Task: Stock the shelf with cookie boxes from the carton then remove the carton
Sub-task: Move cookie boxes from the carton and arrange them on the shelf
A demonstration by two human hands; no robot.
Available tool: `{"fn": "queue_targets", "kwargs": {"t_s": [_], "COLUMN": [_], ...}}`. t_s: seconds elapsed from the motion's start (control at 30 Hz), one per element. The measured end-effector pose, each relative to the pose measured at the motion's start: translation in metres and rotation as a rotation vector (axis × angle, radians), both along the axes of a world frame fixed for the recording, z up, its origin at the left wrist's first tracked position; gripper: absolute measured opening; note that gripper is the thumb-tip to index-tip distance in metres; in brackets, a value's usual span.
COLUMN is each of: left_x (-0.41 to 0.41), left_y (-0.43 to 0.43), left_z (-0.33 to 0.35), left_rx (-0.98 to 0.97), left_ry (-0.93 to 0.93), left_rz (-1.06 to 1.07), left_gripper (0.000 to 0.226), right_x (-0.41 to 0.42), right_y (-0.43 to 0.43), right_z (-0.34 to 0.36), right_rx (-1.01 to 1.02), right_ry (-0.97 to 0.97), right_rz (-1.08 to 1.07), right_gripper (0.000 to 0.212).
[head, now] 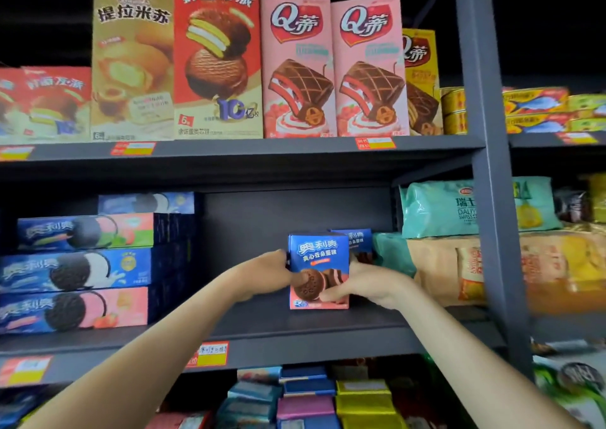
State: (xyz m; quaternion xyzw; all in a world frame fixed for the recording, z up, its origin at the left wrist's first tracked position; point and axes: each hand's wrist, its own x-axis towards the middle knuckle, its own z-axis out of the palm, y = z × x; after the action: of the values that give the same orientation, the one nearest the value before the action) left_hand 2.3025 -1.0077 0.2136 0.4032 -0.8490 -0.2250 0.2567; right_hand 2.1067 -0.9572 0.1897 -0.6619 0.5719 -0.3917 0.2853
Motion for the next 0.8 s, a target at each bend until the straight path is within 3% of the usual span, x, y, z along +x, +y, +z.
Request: {"fn": "queue_targets", "kwargs": {"t_s": [0.13,0.43,0.6,0.8], "left_x": [0.001,0.012,0.009,0.006], "left_y": [0.004,-0.01,-0.013,-0.009], "left_z": [0.005,0.004,0.002,0.002], "left_rx": [0.142,0.265,0.278,0.315], "left_ry": [0.078,0.164,0.204,0.213], "left_rz": [-0.066,-0.113,-0.126,-0.142], "left_gripper": [0.024,0.023,0.028,0.025], "right_x": [0.001,0.01,0.007,0.003], "right_y": [-0.005,-0.016,-0.009,-0.007], "right_z": [-0.002,0.001,0.001,-0.002], "right_rx": [0.01,0.048,0.004,-0.036], "right_ry": [-0.108,-0.066,-0.05,-0.049], "right_rz": [0.128,0.182,0.166,0.134], "right_gripper": [0.064,0.071,0.051,0.047]}}
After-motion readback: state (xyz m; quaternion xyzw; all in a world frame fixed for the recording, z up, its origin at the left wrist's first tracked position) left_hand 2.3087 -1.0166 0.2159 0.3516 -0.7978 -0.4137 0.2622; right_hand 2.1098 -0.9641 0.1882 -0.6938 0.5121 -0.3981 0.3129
